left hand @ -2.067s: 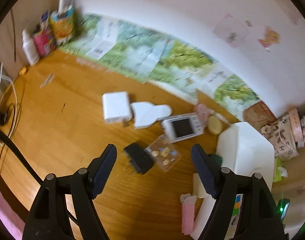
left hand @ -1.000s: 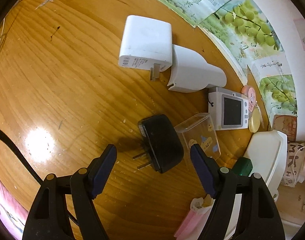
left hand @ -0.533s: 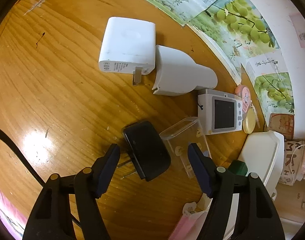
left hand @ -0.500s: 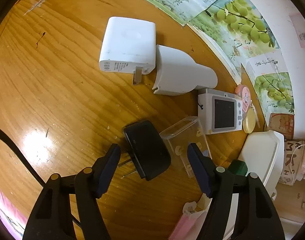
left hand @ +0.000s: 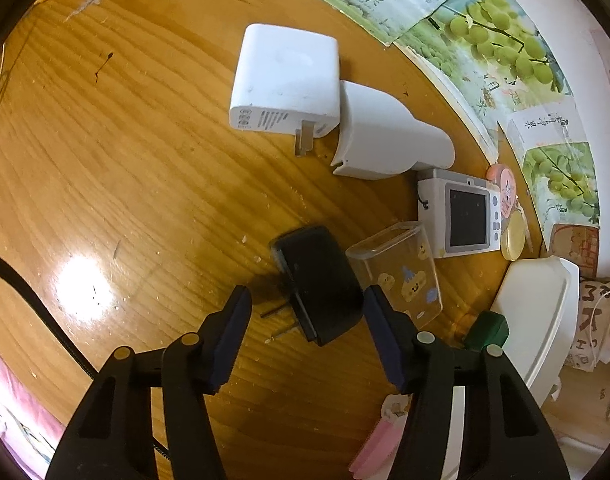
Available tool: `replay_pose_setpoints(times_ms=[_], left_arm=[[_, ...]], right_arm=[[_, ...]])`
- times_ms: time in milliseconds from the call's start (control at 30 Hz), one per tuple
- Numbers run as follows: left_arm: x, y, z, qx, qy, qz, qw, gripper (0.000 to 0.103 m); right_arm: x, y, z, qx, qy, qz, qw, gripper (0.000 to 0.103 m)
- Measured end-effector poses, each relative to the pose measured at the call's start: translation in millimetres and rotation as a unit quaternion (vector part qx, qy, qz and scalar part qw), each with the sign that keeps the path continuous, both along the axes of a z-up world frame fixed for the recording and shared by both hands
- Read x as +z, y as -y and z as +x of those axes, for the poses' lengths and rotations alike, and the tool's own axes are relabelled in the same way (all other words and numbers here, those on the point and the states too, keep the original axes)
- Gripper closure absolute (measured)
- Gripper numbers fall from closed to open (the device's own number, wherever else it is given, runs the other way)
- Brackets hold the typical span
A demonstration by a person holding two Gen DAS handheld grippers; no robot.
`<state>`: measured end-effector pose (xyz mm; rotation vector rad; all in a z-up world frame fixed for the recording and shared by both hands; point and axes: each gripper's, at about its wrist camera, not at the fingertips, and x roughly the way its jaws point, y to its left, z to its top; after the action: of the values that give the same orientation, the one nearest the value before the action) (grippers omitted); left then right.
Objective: Organize rigid objects
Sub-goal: 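Move the left tool to the black charger and close on it, then lift the black charger with the left tool and carry it into the tray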
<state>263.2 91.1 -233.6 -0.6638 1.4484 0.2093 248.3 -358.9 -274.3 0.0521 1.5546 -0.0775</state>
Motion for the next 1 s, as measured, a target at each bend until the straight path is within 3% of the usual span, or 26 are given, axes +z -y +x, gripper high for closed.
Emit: replay_pose_setpoints(times_ms=[333, 600, 700, 1000], left_arm=[[2.7, -2.3, 13.2, -0.006, -0.009, 0.015, 0.9998, 0.041], [0.2, 0.9, 12.3, 0.006, -0.016, 0.003, 0.9999, 0.042], [-2.8, 1.3, 8.5, 0.007, -0.017, -0.013, 0.9997, 0.066], [-4.0, 1.4, -10.9, 0.004, -0.028, -0.022, 0.9994, 0.067]], right_arm=[[1.1, 0.1, -0.2, 0.001, -0.001, -0.001, 1.0, 0.095], [1.6, 0.2, -0.3, 0.002, 0.0, -0.001, 1.0, 0.095], [1.4, -0.8, -0.3, 0.001, 0.0, 0.0, 1.0, 0.095], [2.1, 0.2, -4.6, 0.003, 0.004, 0.0, 1.0, 0.095]])
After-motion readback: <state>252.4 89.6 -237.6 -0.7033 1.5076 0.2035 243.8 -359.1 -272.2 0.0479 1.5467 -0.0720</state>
